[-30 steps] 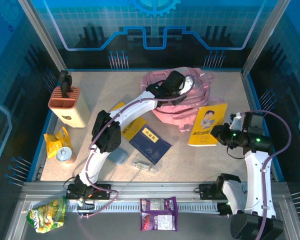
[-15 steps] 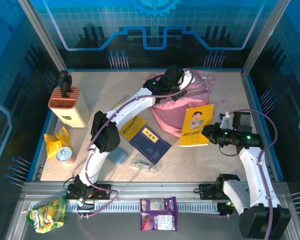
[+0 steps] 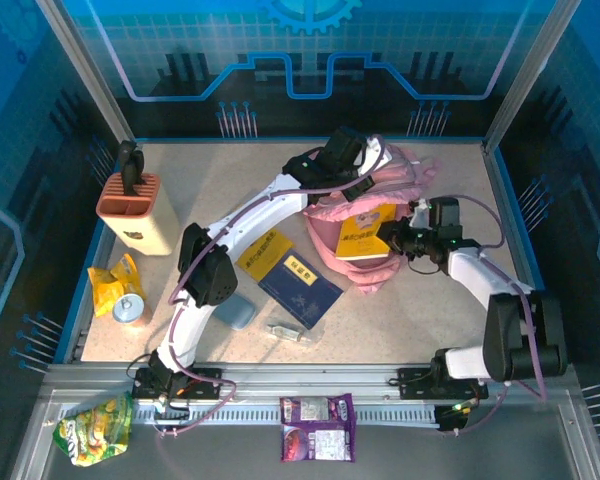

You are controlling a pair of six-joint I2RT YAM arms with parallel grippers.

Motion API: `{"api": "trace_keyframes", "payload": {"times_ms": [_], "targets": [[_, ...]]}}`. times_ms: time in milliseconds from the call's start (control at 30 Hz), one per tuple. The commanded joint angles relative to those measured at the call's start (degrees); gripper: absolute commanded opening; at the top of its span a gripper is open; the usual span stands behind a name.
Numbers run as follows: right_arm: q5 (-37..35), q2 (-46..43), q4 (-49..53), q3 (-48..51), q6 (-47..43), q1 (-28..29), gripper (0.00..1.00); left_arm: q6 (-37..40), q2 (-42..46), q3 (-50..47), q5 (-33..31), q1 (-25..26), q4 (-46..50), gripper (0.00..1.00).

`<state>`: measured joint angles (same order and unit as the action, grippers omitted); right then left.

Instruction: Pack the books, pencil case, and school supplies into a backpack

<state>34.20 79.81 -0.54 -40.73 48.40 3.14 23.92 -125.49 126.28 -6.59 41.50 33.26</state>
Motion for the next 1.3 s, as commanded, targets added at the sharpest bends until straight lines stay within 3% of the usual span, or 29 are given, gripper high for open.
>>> {"api": "trace_keyframes", "payload": {"times_ms": [0, 200, 467, 633, 800, 967, 1067, 1267], "targets": [[-1.02, 2.34, -14.0, -1.99, 1.54, 1.7, 0.13, -0.94, 5.16, 4.76, 2.27, -0.01, -4.23, 0.0], [-2.87, 10.76, -18.78, -5.68, 1.09, 1.76, 0.18, -1.08, 5.03, 4.76, 3.1, 0.06, -4.13, 0.0], [-5.91, 15.22, -15.88, -8.55, -2.22, 1.12, 0.43, -1.07, 5.01, 3.96, 2.04, -0.17, -4.57, 0.0], [-11.1, 8.56, -6.09, -6.14, -5.95, 1.07, 0.59, -1.81, 4.83, 3.8, 1.36, -0.67, -4.88, 0.0], [-22.26, -3.47, 8.15, -1.59, -8.88, 4.94, 0.67, -2.42, 5.16, 2.89, 2.02, -0.96, -4.94, 0.0], [-24.81, -6.77, 7.48, 2.89, -6.63, 10.4, 0.59, -3.1, 5.1, 2.48, 3.02, -0.96, -5.25, 0.0], [-24.88, -3.22, 4.08, 3.03, -4.65, 13.04, 0.43, -3.53, 5.17, 2.55, 3.46, -0.97, -5.22, 0.0], [-26.15, 7.19, -3.9, -0.1, -4.31, 16.46, 0.24, -3.27, 5.33, 2.8, 4.03, -0.9, -4.94, 0.0]]}}
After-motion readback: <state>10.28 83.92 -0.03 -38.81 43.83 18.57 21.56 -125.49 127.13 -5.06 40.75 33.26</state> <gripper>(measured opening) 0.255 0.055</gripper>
